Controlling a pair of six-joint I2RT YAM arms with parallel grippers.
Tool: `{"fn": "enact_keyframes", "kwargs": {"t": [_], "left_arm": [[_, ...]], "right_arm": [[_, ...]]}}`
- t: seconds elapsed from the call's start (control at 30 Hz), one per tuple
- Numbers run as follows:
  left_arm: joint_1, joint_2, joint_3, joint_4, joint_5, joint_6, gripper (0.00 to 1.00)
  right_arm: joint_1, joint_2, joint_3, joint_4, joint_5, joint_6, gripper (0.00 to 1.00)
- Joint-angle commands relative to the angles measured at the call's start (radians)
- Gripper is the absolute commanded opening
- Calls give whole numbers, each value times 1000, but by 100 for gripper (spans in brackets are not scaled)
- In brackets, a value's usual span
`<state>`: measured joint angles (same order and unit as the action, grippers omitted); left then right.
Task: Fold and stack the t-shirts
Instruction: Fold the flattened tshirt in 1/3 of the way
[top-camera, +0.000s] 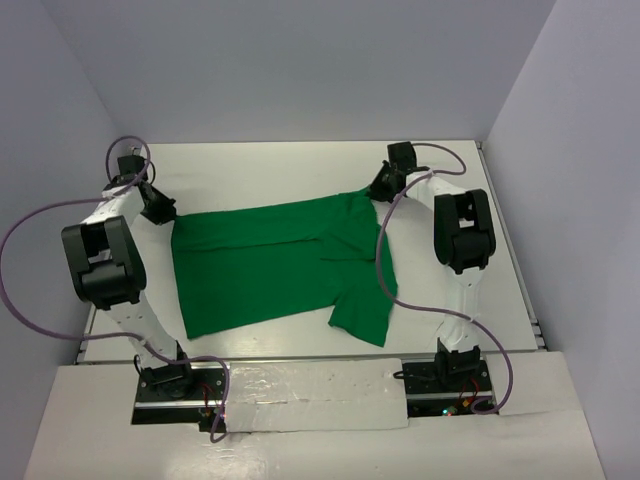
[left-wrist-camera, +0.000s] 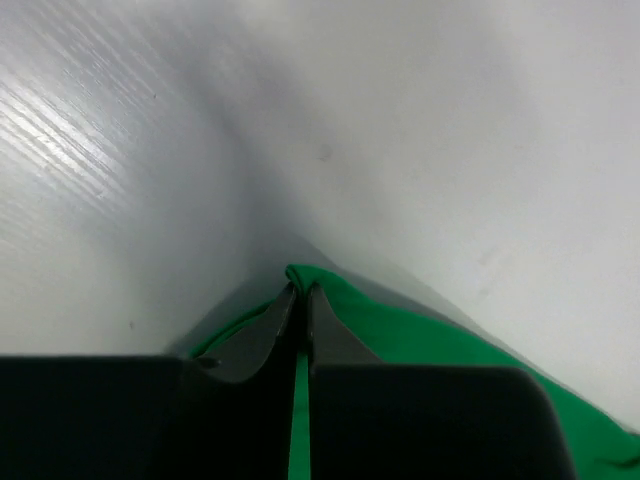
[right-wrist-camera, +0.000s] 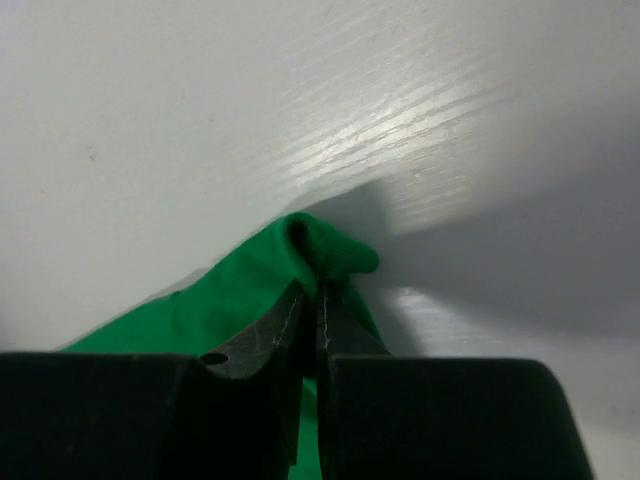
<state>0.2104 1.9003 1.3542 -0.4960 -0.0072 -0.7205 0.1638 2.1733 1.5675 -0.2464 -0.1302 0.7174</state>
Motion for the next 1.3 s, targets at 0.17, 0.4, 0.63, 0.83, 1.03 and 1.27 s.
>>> {"fn": "enact_keyframes", "kwargs": {"t": [0.17, 0.4, 0.63, 0.83, 1.03, 1.27], "left_arm": [[-6, -330, -61, 20, -18, 6, 10], [-7, -358, -83, 47, 17, -10, 10], [-8, -122, 57, 61, 12, -4, 10], [-6, 111, 205, 44, -18, -8, 10], [-5, 176, 257, 24, -29, -25, 41], [4, 74, 274, -66, -125, -56, 95]], "right_arm": [[6, -323, -154, 114, 80, 4, 9], [5, -334, -120, 107, 73, -1, 9], [5, -192, -18, 78, 89, -19, 9], [2, 15, 166, 13, 86, -15, 9], [-9, 110, 323, -64, 96, -15, 60], [-17, -133, 130, -9, 127, -9, 73]]}}
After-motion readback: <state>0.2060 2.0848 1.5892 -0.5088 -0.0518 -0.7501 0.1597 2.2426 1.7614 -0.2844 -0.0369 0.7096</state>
